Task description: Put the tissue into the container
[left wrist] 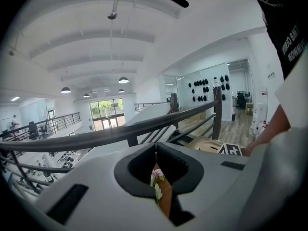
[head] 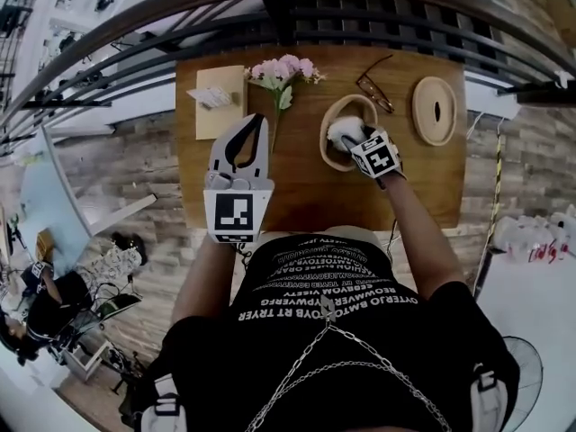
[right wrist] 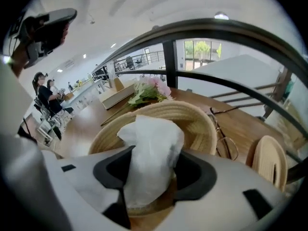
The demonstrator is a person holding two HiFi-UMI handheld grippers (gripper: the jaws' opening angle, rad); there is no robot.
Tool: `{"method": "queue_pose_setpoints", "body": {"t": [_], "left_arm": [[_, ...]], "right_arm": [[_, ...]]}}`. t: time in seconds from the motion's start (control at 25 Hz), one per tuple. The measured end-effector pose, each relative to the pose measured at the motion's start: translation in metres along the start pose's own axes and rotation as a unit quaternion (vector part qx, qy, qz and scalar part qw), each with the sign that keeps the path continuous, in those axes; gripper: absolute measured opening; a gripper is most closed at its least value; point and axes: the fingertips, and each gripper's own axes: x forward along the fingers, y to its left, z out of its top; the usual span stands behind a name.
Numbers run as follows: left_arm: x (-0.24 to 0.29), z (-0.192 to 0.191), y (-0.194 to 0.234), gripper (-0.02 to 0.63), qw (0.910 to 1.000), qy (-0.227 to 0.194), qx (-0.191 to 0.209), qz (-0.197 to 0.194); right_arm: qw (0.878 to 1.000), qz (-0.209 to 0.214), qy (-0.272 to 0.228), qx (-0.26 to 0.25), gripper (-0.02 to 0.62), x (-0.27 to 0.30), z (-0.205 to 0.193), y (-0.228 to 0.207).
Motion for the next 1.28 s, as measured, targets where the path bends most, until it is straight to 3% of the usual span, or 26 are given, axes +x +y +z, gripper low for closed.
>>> {"method": "queue_pose_setpoints", "body": {"t": [0.08,0.32,0.48,0.72,0.84,1.0,1.28], "left_arm": [[-0.004,0.003,0.0,0.032,1.0,-0.004,0.002,-0.001],[-0.026,0.008,-0.004,0.032,0.9998,-0.016,0.004,-0.007],[-0.039,0.02,-0.007,0.032,0.9992,-0.038,-0.004,-0.012],[-0.062,0.054,-0.013,0.032,0.9905,-0.11,-0.056,-0.062],[-0.073,0.065,-0.011,0.029,0.9885,-0.125,-0.057,-0.063],[-0.086,0.073,-0.009,0.029,0.9875,-0.136,-0.052,-0.061],[-0.118,0.088,-0.008,0.029,0.9857,-0.157,-0.023,-0.058]], "right_arm": [[0.999,-0.041,-0.03,-0.007,0.31,-0.007,0.004,-0.008],[0.992,-0.079,-0.093,0.032,0.321,-0.053,0.013,-0.021],[0.98,-0.088,-0.168,0.05,0.316,-0.099,0.032,-0.014],[0.942,-0.132,-0.307,0.028,0.122,-0.198,0.08,0.011],[0.919,-0.173,-0.354,0.027,0.031,-0.249,0.098,0.02],[0.9,-0.202,-0.384,0.037,0.015,-0.302,0.113,0.031],[0.888,-0.214,-0.407,0.005,0.014,-0.364,0.129,0.074]]}}
